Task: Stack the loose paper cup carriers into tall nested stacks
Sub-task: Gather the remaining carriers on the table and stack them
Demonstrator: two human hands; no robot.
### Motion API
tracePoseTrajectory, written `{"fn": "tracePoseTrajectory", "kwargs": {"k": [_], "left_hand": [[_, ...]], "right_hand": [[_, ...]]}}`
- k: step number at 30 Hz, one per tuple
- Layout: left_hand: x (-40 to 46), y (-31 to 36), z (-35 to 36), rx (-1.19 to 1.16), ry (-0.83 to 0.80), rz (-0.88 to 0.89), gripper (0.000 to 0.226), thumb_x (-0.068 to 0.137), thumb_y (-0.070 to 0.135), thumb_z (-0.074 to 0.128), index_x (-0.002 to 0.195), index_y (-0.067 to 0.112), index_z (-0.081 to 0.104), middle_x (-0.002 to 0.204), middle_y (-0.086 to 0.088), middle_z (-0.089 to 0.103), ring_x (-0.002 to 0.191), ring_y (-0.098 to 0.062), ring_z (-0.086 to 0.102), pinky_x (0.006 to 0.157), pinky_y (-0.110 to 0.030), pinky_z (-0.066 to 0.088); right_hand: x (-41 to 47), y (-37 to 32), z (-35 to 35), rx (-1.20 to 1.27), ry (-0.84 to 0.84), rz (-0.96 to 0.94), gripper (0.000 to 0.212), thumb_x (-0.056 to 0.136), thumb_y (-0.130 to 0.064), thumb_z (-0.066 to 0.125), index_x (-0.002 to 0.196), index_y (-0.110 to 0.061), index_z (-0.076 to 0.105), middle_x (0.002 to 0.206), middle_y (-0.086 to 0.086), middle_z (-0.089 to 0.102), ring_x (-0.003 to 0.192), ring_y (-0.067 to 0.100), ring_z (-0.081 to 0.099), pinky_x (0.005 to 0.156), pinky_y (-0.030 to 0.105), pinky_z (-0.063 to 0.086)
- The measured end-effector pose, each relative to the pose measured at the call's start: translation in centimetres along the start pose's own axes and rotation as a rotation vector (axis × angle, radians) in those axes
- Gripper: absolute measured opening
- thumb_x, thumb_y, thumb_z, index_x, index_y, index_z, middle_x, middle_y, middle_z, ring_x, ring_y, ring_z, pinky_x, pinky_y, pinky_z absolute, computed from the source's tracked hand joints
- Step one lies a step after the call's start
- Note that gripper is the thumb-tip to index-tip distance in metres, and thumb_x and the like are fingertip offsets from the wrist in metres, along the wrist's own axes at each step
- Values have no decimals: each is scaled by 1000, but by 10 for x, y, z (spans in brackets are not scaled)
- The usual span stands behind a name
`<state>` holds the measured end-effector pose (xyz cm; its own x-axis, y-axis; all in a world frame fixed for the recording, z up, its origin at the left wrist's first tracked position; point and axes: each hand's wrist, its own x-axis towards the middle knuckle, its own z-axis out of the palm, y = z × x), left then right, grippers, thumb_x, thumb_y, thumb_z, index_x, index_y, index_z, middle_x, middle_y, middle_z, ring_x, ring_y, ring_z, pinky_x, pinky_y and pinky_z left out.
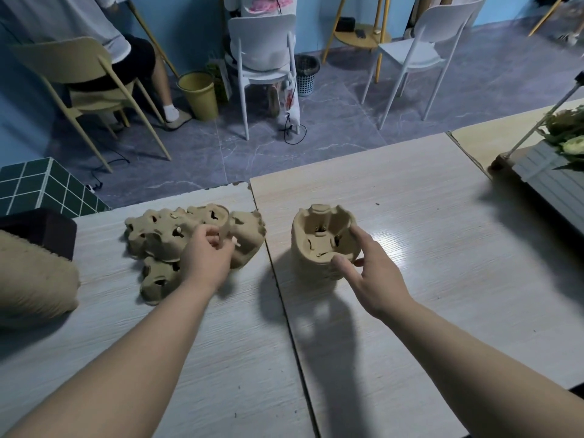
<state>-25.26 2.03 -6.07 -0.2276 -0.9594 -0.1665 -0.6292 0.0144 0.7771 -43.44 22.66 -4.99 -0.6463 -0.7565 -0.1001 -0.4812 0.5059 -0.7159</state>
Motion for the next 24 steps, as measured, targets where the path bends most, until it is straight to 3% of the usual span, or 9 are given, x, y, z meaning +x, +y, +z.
{"fn": "tracePoseTrajectory", "kwargs": {"k": [3, 5, 11, 17, 21, 24], "left_hand": [[-3, 17, -12, -205, 1, -25, 16, 89, 13, 64, 104, 18, 61, 92, -2, 66, 83, -19, 61, 76, -32, 49], [-10, 33, -17, -376, -32, -71, 12, 91, 11, 61, 98, 20, 63, 91, -7, 68, 82, -20, 62, 67, -32, 50], [-39, 85, -7, -635, -278, -167, 26, 101, 13, 42, 83, 18, 60, 75, -2, 61, 64, -13, 53, 60, -24, 46], [-60, 101, 19, -606, -498, -310, 30, 99, 10, 39, 79, 14, 61, 68, -5, 57, 58, -13, 51, 48, -16, 48], [-64, 100, 24, -507, -484, -311, 28, 100, 9, 38, 84, 11, 62, 70, -6, 62, 56, -12, 57, 49, -19, 48], [-61, 96, 24, -389, -392, -250, 17, 98, 15, 49, 88, 10, 62, 77, -5, 64, 59, -14, 60, 55, -23, 44]], "right_hand": [[-1, -3, -1, 6, 4, -2, 63, 87, -49, 56, 142, -42, 28, 122, -10, 51, 97, 9, 58, 83, 35, 49], [-1, -4, -1, -4, 1, 2, 64, 87, -50, 55, 144, -39, 28, 124, -8, 51, 96, 10, 58, 84, 36, 50], [1, -6, -2, -24, 0, -5, 63, 88, -50, 55, 144, -36, 30, 124, -6, 51, 97, 11, 57, 82, 34, 49], [1, -6, -3, -14, -3, 5, 61, 88, -48, 54, 143, -35, 31, 124, -4, 51, 101, 14, 58, 86, 37, 49], [1, -6, -3, -12, -14, 12, 61, 87, -42, 54, 143, -36, 30, 124, -3, 51, 101, 16, 59, 87, 39, 50], [1, -5, -4, -15, -17, 7, 60, 87, -41, 55, 143, -34, 32, 121, -3, 51, 102, 16, 58, 87, 38, 50]]}}
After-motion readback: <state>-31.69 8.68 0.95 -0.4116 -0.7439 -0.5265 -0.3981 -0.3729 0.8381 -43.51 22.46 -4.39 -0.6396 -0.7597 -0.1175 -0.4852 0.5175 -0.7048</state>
